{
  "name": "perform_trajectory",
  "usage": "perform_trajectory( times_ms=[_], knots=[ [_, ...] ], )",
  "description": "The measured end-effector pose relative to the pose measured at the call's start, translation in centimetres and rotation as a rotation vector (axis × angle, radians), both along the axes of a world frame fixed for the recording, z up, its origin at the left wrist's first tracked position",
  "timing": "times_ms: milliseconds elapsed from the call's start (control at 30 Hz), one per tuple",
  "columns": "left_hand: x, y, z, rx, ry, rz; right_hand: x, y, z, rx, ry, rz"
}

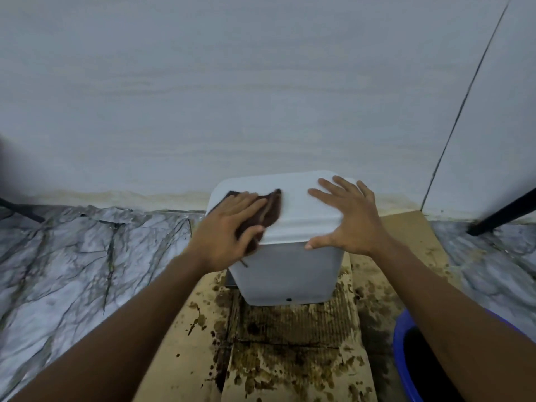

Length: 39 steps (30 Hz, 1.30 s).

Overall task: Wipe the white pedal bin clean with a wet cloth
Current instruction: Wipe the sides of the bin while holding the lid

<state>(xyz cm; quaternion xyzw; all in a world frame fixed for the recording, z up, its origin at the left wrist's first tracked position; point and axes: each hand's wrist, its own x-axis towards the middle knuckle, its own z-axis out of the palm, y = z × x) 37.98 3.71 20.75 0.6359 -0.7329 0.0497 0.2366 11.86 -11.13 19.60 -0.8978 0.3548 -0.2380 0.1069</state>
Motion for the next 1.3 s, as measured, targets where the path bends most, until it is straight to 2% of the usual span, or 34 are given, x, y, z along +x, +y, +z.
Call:
perform_trajectory(
  times_ms=[100,167,300,433,500,633,733,867,933,1033,1167,1233,1300],
  knots=[
    [3.0,2.4,-0.8,0.052,0.155,0.141,0.2,0.3,0.0,0.007,-0.035,-0.002],
    [1.9,1.8,-0.9,0.033,0.166,0.201,0.1,0.4,0.0,0.012,-0.035,-0.012],
    [-4.2,-2.4,-0.5,-0.092,-0.057,0.090,-0.1,0.3,0.2,0.017,-0.013,-0.014],
    [-10.5,-5.5,-1.4,-0.073,-0.165,0.105,-0.7,-0.2,-0.2,0.024,-0.077,-0.001],
    [-10.8,-5.3,-2.5,-0.124,-0.183,0.108,-1.0,-0.6,-0.4,0.031,-0.092,0.016],
    [-6.5,-1.6,-5.1,-0.238,-0.222,0.139,-0.2,-0.8,-0.3,0.010,0.004,0.003],
    [-2.8,1.0,-6.3,-0.306,0.002,0.304,0.0,-0.9,-0.4,0.016,0.002,-0.003],
    [-2.5,0.6,-4.9,-0.259,0.654,0.525,0.1,-0.8,-0.5,0.017,-0.016,-0.021],
    [-4.8,-0.2,-4.2,-0.272,0.762,0.640,0.1,-0.7,-0.5,0.011,-0.023,-0.033],
    [-7.7,0.0,-4.6,-0.296,0.698,0.735,-0.2,-0.4,-0.5,0.014,-0.036,-0.034],
    [-8.6,1.8,-6.4,-0.247,0.599,0.673,0.1,-0.1,-0.3,0.008,-0.044,-0.037],
    [-9.7,2.5,-7.2,-0.260,0.422,0.531,0.2,0.1,-0.2,0.000,-0.029,-0.036],
    [-10.9,2.3,-8.5,-0.268,0.139,0.313,0.1,0.1,-0.1,0.002,-0.026,-0.034]
  ],
)
